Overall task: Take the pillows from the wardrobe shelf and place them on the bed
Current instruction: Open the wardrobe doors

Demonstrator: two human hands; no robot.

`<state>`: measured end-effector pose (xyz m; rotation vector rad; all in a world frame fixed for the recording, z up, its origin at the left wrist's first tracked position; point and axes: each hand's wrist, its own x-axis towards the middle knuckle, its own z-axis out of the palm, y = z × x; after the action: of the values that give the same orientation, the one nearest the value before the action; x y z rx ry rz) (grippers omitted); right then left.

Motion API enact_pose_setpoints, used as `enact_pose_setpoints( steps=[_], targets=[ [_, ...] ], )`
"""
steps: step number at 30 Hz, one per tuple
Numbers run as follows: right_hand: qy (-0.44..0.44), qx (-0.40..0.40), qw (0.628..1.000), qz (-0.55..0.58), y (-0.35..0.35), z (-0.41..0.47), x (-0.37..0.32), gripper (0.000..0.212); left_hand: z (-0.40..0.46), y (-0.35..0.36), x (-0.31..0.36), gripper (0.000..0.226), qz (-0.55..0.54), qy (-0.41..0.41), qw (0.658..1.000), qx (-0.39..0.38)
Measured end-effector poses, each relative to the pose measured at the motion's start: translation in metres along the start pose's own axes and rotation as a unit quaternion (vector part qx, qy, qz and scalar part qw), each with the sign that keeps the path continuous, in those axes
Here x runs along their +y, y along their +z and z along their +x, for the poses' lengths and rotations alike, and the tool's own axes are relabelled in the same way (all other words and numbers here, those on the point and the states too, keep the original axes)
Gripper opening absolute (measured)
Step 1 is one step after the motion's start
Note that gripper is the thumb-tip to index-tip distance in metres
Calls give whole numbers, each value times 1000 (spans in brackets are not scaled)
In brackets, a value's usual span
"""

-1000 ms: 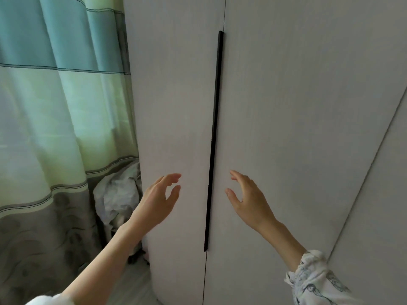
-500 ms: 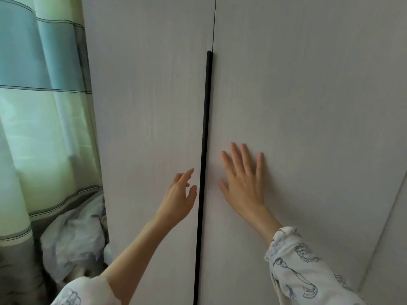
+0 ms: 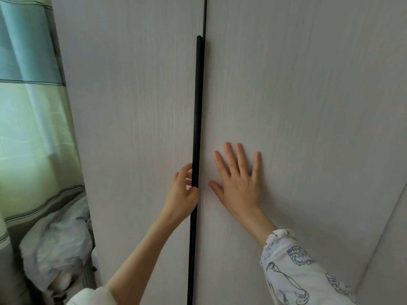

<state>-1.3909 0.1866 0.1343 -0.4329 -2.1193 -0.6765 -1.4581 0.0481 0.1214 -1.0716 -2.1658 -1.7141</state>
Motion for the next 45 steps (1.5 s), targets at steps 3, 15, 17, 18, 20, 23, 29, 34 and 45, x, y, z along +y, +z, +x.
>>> enact_pose_setpoints(
  steps=[3,15,17,18,20,23,29,34,45],
  targets=[
    [-4,-31,1000,0,-8,-2,-3,79,-10,-4,4,58,0,-2,1000,-4],
    [150,-224,760,592,-93,-58,-96,45,-86,-86,16,56,-45,21,999,-8],
    [193,-219,712,639,-114,-63,-119,38,-98,-110,20,57,-70,21,997,-27],
    [210,-215,695,653,-124,-64,-129,35,-104,-123,21,56,-78,24,996,-38],
    [230,-217,666,676,-145,-66,-147,32,-118,-149,23,55,-87,28,994,-55],
    [239,-231,631,701,-172,-75,-170,34,-140,-186,21,54,-96,20,993,-67],
    [219,-264,622,704,-220,-80,-221,45,-175,-256,11,65,-110,6,993,-38],
    [208,-306,539,756,-249,-72,-265,37,-194,-306,-2,58,-118,1,993,32],
    [214,-382,307,845,-269,-30,-388,49,-201,-428,-42,45,-181,-82,975,101]
  ],
)
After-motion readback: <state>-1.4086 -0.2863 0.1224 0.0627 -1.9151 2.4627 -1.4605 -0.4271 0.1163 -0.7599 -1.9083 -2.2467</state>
